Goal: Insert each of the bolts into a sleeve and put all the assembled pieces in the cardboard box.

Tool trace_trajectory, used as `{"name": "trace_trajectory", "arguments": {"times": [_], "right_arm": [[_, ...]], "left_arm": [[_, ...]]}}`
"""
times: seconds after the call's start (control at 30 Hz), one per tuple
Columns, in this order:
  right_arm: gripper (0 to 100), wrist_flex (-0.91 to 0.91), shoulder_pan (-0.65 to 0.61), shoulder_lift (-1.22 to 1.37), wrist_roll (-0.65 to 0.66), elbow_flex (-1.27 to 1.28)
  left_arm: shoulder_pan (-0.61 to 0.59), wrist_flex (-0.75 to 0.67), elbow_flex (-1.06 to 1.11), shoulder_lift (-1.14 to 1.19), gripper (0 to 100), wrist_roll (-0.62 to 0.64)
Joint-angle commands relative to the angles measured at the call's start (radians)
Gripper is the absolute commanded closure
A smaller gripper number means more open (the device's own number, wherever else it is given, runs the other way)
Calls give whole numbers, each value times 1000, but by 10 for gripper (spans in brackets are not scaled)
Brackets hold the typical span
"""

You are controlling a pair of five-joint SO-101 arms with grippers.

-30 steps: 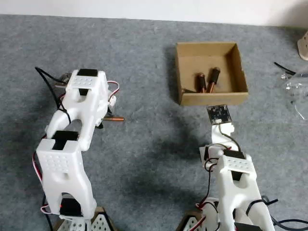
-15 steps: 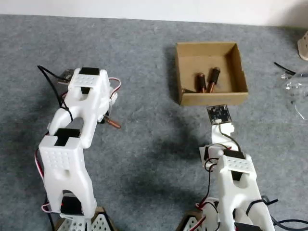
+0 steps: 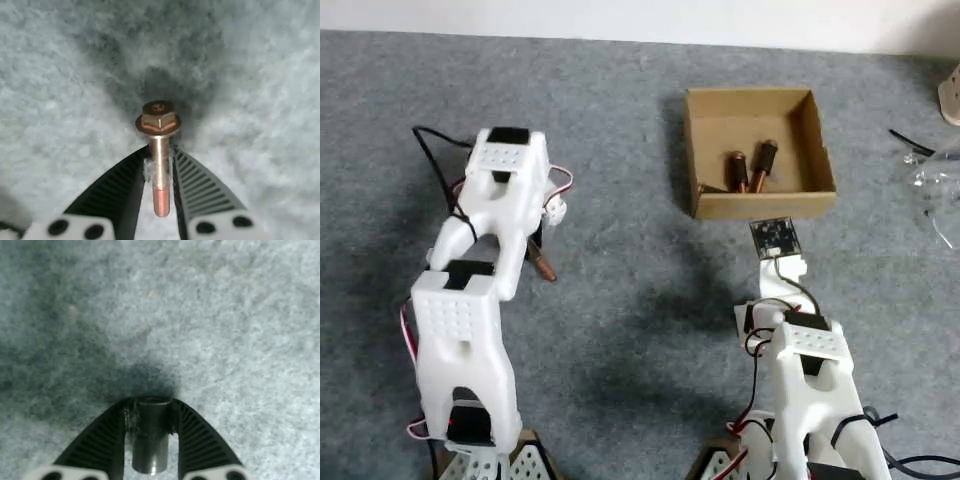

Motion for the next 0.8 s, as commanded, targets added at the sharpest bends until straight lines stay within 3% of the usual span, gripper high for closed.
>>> {"name": "trace_trajectory", "arguments": {"times": [0.0, 0.17, 0.37, 0.63, 0.77], "right_arm": [[994, -47, 22, 5, 11, -22], [994, -47, 22, 5, 11, -22], [994, -47, 22, 5, 11, -24], [994, -47, 22, 5, 11, -24], [994, -47, 24, 5, 11, -22]], "left_arm": [[70, 150, -168, -24, 995, -64], [113, 167, -203, -71, 995, -91], [122, 167, -124, -288, 995, -91], [120, 167, 150, -690, 995, -92], [119, 167, 291, -909, 995, -180]]}}
